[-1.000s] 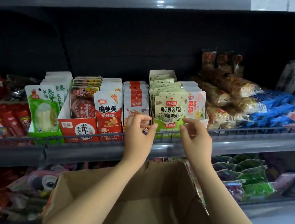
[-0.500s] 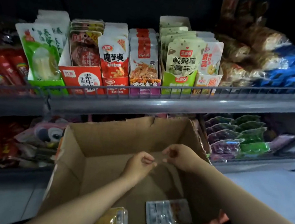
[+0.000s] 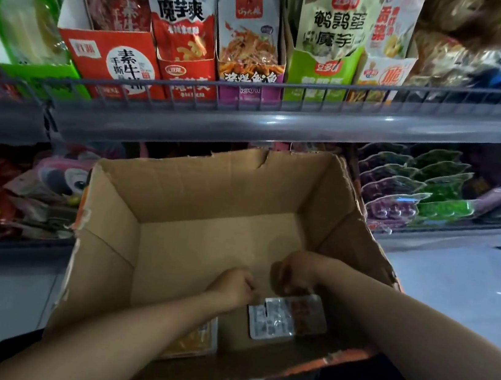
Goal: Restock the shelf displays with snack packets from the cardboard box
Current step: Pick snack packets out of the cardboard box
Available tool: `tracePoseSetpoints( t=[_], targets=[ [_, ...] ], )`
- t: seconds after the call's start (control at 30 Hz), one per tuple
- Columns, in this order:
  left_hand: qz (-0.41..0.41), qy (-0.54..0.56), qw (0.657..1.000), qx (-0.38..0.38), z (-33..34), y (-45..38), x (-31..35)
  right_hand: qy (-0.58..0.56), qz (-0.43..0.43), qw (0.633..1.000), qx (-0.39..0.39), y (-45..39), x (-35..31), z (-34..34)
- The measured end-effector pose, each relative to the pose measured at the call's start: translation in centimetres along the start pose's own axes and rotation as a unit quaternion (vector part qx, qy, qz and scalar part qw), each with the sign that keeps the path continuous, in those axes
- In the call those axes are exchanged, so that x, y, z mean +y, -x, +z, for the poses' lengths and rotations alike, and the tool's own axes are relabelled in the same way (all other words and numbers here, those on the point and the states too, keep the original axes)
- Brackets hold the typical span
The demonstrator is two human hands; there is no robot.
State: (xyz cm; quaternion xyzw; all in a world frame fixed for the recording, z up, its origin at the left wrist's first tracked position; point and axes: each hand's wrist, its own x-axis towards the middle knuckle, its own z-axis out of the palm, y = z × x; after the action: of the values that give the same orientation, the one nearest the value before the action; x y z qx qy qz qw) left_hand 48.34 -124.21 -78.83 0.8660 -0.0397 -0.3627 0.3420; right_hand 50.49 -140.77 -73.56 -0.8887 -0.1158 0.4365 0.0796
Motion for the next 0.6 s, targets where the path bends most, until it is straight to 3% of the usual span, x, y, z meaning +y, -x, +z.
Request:
tracePoseSetpoints(
  t=[0.17, 0.4, 0.6],
  targets=[
    [-0.035, -0.007, 0.999, -0.011, 0.6, -0.4, -0.5, 0.042, -0.028, 0.996, -0.071, -0.4, -0.1, 0.5],
    [-0.056, 0.000, 0.998, -0.026, 0.6, -0.9, -0.9, 0.038, -0.024, 0.995, -0.084, -0.5, -0.4, 0.7],
    [-0.141, 0.045, 0.988, -0.047, -1.1, -0.6, 0.3, 0.045, -0.003, 0.995, -0.090, 0.3, -0.9, -0.3]
  ],
)
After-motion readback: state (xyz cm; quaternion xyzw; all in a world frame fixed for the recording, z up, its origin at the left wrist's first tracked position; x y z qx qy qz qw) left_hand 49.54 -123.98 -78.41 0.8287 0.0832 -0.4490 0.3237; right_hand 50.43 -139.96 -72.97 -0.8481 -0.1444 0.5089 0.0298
